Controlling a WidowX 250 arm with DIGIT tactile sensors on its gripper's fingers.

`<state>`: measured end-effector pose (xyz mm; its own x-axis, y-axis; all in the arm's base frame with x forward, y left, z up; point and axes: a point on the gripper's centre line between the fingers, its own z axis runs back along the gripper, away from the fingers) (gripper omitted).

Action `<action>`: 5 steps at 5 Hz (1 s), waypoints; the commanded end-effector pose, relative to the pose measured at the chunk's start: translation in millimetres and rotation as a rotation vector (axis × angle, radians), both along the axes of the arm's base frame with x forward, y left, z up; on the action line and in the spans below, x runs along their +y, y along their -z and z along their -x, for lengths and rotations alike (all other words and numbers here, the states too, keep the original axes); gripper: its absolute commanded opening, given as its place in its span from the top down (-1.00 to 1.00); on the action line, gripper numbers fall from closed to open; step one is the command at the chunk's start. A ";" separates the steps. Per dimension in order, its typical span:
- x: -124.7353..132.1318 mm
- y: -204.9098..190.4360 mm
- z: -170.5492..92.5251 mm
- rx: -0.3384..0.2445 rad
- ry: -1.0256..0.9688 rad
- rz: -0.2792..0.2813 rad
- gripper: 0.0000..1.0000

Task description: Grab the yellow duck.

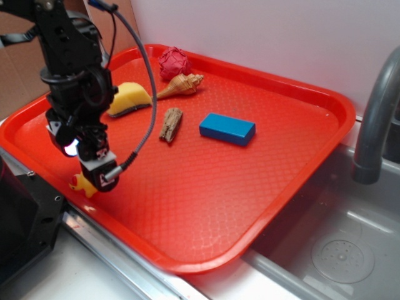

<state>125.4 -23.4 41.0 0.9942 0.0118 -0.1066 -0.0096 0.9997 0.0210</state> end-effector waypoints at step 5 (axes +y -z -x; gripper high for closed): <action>-12.3 19.1 3.2 0.035 0.030 0.061 1.00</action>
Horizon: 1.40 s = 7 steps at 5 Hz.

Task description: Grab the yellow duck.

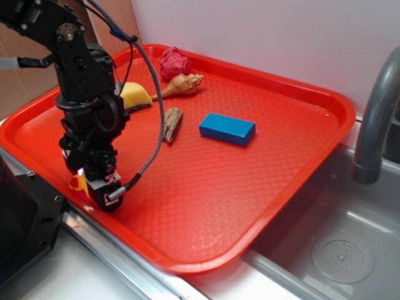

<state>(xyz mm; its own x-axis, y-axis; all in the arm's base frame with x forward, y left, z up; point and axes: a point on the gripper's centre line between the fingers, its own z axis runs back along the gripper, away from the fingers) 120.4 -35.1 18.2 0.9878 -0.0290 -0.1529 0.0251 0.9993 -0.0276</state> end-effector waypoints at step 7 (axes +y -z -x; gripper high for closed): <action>8.9 -214.7 -1.2 -0.293 0.044 0.017 1.00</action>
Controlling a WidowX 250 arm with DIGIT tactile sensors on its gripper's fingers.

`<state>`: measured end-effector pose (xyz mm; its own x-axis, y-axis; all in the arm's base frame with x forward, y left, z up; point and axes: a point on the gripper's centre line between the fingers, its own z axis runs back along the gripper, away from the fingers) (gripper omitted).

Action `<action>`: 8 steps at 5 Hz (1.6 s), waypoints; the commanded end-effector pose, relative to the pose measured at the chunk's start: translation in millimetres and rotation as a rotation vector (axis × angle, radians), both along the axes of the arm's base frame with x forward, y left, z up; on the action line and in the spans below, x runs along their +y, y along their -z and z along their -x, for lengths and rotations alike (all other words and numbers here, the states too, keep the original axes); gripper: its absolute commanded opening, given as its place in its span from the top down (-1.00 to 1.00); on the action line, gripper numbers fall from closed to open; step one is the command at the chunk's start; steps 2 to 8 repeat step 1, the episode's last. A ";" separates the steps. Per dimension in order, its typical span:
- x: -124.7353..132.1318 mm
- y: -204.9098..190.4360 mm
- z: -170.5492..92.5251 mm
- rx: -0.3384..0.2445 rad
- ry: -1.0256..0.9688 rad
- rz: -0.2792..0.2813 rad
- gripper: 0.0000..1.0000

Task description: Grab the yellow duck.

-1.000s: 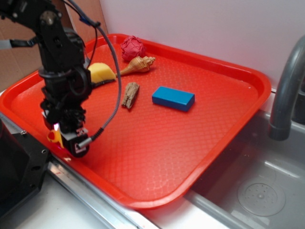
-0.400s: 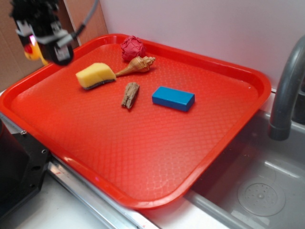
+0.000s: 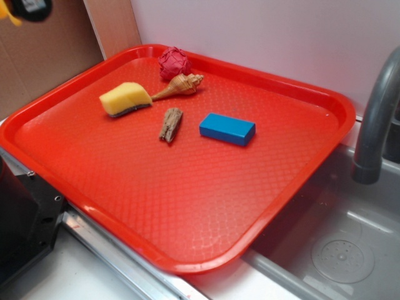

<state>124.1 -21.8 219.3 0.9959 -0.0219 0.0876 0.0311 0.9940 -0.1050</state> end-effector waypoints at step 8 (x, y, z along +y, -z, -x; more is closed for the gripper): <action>6.9 -0.7 -6.7 -0.015 0.051 -0.023 1.00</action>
